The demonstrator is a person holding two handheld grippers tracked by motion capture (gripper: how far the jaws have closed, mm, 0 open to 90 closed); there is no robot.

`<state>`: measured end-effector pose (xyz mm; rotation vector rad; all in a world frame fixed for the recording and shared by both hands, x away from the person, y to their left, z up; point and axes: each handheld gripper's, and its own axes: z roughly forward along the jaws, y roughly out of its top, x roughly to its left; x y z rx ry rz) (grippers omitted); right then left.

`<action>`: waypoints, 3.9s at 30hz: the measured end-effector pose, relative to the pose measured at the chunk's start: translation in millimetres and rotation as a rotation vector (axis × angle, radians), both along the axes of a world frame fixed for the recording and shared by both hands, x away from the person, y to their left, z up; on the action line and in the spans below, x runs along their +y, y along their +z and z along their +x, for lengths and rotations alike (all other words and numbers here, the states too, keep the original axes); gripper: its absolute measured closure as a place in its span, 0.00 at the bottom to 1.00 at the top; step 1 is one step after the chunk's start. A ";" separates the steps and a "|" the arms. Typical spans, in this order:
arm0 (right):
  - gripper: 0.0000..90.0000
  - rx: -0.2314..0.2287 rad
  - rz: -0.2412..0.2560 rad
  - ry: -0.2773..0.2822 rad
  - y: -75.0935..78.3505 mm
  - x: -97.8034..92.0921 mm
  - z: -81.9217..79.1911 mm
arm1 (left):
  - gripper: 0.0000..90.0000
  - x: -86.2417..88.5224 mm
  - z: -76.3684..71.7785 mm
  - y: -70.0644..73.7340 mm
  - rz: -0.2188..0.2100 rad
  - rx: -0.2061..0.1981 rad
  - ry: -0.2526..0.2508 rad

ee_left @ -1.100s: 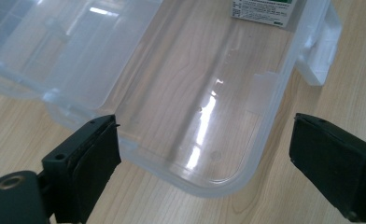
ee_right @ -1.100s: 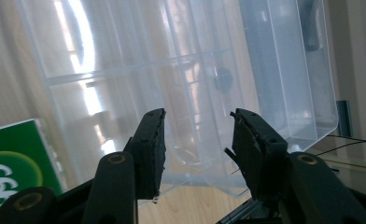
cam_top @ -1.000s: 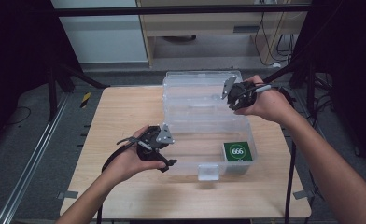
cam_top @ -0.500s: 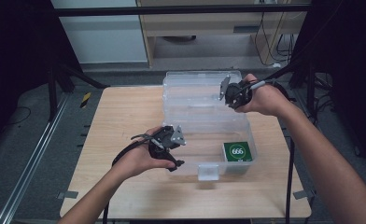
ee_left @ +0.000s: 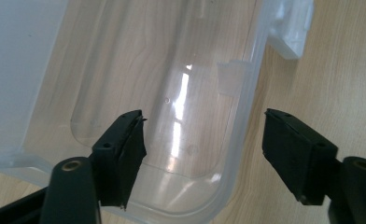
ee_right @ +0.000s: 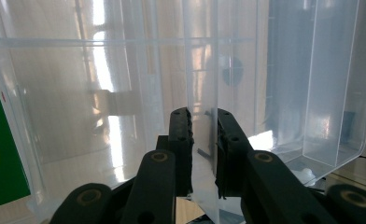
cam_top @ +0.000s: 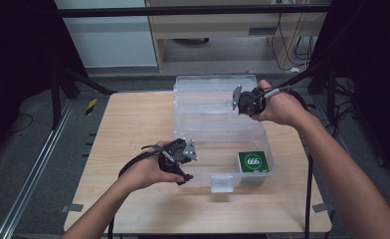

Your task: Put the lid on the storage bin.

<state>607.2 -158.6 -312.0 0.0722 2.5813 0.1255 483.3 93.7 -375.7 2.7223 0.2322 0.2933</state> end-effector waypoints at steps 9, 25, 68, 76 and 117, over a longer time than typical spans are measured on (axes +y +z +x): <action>0.88 0.006 -0.006 -0.008 1.0 0.0 -0.3 | 0.40 -4.9 -1.2 -7.0 0.034 0.026 -0.043; 0.88 0.011 0.011 -0.011 0.9 -1.2 0.4 | 0.69 -14.7 4.3 -23.2 0.063 0.073 -0.076; 0.94 0.011 0.012 0.062 14.6 2.3 -37.6 | 0.89 -20.0 2.1 -29.4 0.076 0.077 0.010; 0.93 -0.041 0.030 0.091 13.2 2.6 -66.8 | 0.88 -19.4 0.2 -30.5 0.063 0.068 0.023; 0.90 -0.077 -0.001 0.116 6.5 2.0 -77.4 | 0.86 -24.2 3.0 -32.9 0.019 0.040 0.104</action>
